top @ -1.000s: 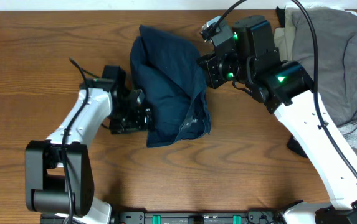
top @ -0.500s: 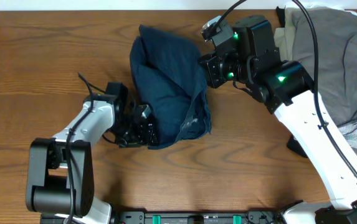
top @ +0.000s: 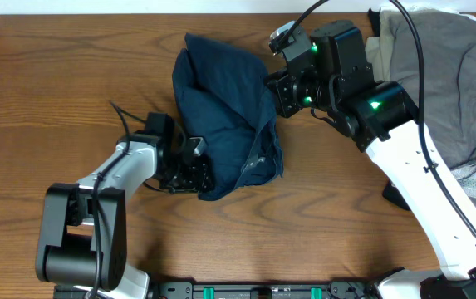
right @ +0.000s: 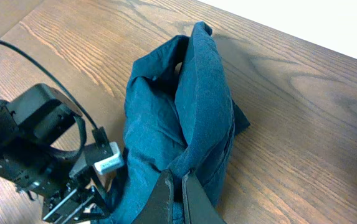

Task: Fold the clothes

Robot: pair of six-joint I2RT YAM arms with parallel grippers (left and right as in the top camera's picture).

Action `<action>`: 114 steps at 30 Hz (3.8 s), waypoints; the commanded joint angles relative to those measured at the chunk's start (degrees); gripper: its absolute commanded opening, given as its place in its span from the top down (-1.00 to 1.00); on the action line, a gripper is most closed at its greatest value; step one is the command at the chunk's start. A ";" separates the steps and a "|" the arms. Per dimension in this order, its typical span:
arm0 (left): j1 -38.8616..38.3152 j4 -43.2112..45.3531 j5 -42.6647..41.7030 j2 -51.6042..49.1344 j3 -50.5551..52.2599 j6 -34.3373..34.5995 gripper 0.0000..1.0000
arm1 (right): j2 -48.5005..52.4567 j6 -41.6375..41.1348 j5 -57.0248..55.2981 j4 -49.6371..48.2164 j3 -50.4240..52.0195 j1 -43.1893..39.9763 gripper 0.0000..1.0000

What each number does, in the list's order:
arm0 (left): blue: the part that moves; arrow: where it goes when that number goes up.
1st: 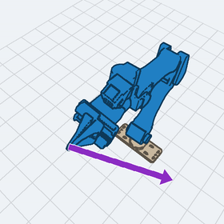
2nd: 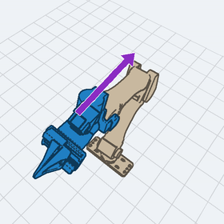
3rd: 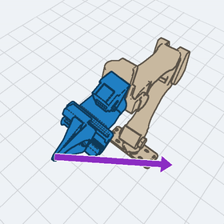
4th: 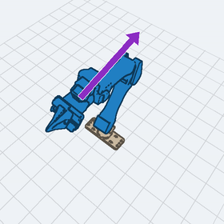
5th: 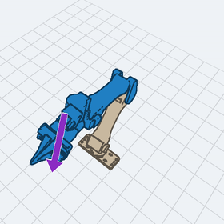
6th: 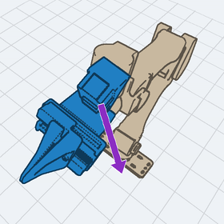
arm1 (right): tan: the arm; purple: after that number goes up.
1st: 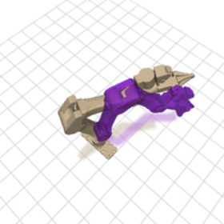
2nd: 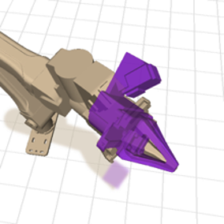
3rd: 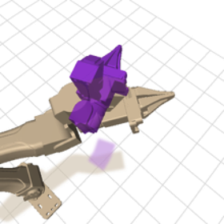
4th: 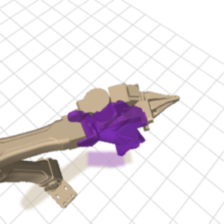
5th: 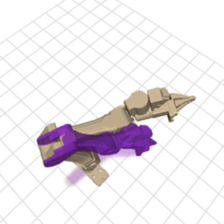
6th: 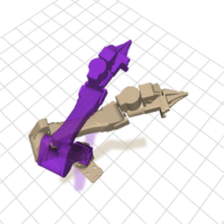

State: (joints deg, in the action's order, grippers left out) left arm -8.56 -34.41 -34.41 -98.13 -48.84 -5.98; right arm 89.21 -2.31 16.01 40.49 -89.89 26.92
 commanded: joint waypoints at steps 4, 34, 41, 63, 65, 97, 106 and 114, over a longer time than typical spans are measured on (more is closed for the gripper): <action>-2.58 1.14 4.61 0.04 1.86 1.84 0.35 | -0.04 0.70 -0.15 -0.46 -0.22 -0.50 0.97; 15.08 -8.55 9.68 33.64 -32.65 9.57 0.87 | -12.13 0.68 -1.97 -6.71 -0.46 -10.99 0.97; 18.21 -5.55 13.07 42.27 -36.48 11.50 0.88 | -21.55 0.61 -6.91 -6.88 -0.46 -13.46 0.97; 18.25 -11.04 15.96 56.13 -39.41 12.76 0.88 | -35.74 -6.12 -7.21 5.25 -0.37 -13.35 0.98; 18.25 -13.05 16.11 54.18 -38.60 12.76 0.88 | -33.20 -7.21 -7.21 5.60 -0.37 -13.35 0.98; 12.92 24.11 15.85 -8.13 -36.65 12.74 0.78 | 24.65 -9.49 -6.80 -41.38 -0.37 -13.11 0.78; 12.63 33.55 15.89 -11.63 -37.99 15.30 -0.97 | 30.12 -11.61 -6.75 -53.68 -0.37 -13.03 -0.98; 13.16 14.08 15.93 -4.74 -39.19 15.21 -0.96 | 22.08 -10.36 -6.54 -34.97 -0.39 -13.05 -0.98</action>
State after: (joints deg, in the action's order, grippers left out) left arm 4.25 -15.77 -18.87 -107.94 -86.06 9.06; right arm 116.99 -13.04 9.37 1.87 -89.82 14.15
